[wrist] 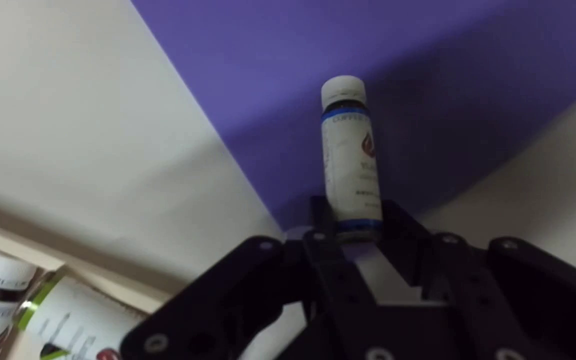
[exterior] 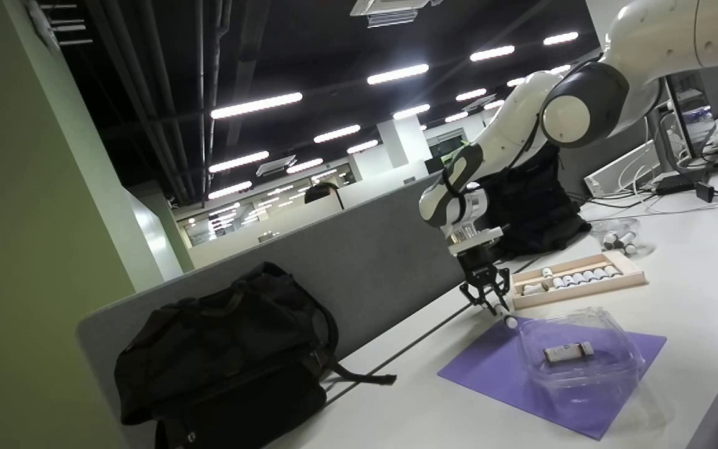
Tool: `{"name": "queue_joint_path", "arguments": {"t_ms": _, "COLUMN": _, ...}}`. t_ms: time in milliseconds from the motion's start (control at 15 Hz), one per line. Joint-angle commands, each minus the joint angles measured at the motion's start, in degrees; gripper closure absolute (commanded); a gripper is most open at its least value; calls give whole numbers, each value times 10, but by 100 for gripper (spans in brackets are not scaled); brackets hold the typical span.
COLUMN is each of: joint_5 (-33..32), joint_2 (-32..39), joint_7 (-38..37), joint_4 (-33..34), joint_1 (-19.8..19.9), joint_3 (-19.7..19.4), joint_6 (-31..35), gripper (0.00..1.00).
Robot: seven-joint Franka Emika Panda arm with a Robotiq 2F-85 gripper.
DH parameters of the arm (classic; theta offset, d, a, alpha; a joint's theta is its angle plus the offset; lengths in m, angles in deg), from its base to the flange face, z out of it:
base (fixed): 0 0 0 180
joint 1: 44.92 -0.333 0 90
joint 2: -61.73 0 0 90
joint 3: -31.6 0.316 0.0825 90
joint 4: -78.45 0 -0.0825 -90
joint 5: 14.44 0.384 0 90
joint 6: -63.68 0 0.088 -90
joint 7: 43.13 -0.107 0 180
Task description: Move one bottle from the bottom compartment of the box to the table
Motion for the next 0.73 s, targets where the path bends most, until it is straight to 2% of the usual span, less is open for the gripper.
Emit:
{"name": "queue_joint_path", "arguments": {"t_ms": 0, "joint_5": 7, "joint_2": 16, "joint_7": 9, "joint_4": 19, "joint_1": 11, "joint_3": 11, "joint_6": -42, "gripper": 72}}
{"name": "queue_joint_path", "arguments": {"t_ms": 67, "joint_5": 7, "joint_2": 17, "joint_7": 12, "joint_4": 19, "joint_1": 12, "joint_3": 11, "joint_6": -48, "gripper": 45}}
{"name": "queue_joint_path", "arguments": {"t_ms": 133, "joint_5": 8, "joint_2": 13, "joint_7": 13, "joint_4": 18, "joint_1": 12, "joint_3": 12, "joint_6": -52, "gripper": 45}}
{"name": "queue_joint_path", "arguments": {"t_ms": 200, "joint_5": 8, "joint_2": 8, "joint_7": 14, "joint_4": 16, "joint_1": 12, "joint_3": 11, "joint_6": -53, "gripper": 40}}
{"name": "queue_joint_path", "arguments": {"t_ms": 467, "joint_5": -2, "joint_2": -37, "joint_7": 13, "joint_4": -5, "joint_1": 2, "joint_3": -3, "joint_6": -32, "gripper": 12}}
{"name": "queue_joint_path", "arguments": {"t_ms": 533, "joint_5": 3, "joint_2": -9, "joint_7": 18, "joint_4": 8, "joint_1": 4, "joint_3": 3, "joint_6": -29, "gripper": 29}}
{"name": "queue_joint_path", "arguments": {"t_ms": 667, "joint_5": 2, "joint_2": -24, "joint_7": 18, "joint_4": 7, "joint_1": 4, "joint_3": 2, "joint_6": -30, "gripper": 16}}
